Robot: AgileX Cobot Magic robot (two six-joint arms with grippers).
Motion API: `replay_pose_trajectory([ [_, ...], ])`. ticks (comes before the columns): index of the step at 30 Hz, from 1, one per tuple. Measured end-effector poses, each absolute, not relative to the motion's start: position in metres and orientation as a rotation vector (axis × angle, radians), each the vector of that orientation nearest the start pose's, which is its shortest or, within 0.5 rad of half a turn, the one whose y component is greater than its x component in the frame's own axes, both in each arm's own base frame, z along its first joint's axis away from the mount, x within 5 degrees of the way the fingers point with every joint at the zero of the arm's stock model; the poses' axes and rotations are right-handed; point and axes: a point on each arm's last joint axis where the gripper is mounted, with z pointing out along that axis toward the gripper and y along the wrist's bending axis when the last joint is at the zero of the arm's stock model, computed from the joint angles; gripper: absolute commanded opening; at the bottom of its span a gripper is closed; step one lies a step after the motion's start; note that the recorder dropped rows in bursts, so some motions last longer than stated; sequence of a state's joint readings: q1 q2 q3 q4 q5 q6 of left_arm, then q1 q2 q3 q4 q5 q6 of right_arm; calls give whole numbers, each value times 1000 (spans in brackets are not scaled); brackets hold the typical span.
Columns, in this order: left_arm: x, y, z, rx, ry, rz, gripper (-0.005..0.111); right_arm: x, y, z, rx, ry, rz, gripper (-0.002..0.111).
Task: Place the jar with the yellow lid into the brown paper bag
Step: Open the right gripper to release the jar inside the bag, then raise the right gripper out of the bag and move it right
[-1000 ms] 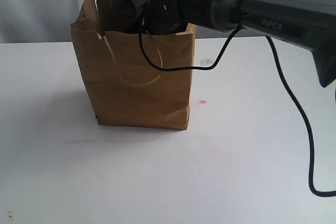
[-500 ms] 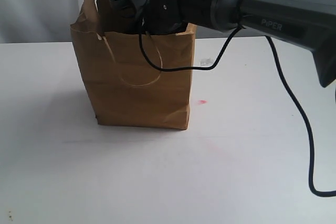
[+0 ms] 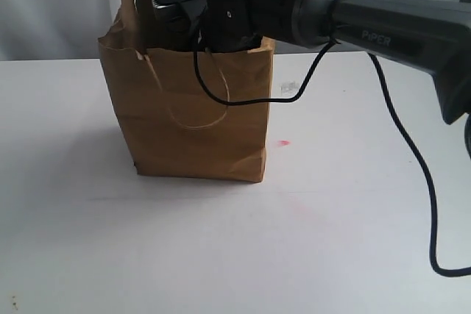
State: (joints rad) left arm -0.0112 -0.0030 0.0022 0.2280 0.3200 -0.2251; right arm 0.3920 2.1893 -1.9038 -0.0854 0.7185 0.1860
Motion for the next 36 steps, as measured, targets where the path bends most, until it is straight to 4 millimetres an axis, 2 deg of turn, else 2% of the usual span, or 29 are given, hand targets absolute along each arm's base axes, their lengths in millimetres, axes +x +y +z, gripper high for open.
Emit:
replay_pose_trajectory([
  [9, 54, 6, 184, -48, 1794, 50, 1, 463, 187, 236, -316, 2460, 150, 105],
  [11, 54, 6, 184, -48, 1794, 50, 1, 460, 186, 249, -312, 2431, 160, 105],
  [14, 54, 6, 184, -48, 1794, 50, 1, 452, 183, 284, -300, 2353, 183, 105],
  [19, 54, 6, 184, -48, 1794, 50, 1, 438, 177, 322, -288, 2289, 200, 105],
  [24, 54, 6, 184, -48, 1794, 50, 1, 429, 174, 338, -278, 2278, 216, 105],
  [26, 54, 6, 184, -48, 1794, 50, 1, 424, 173, 345, -269, 2284, 234, 102],
  [30, 54, 6, 184, -48, 1794, 50, 1, 412, 169, 362, -259, 2283, 253, 75],
  [36, 54, 6, 184, -48, 1794, 50, 1, 389, 161, 389, -250, 2291, 274, 27],
])
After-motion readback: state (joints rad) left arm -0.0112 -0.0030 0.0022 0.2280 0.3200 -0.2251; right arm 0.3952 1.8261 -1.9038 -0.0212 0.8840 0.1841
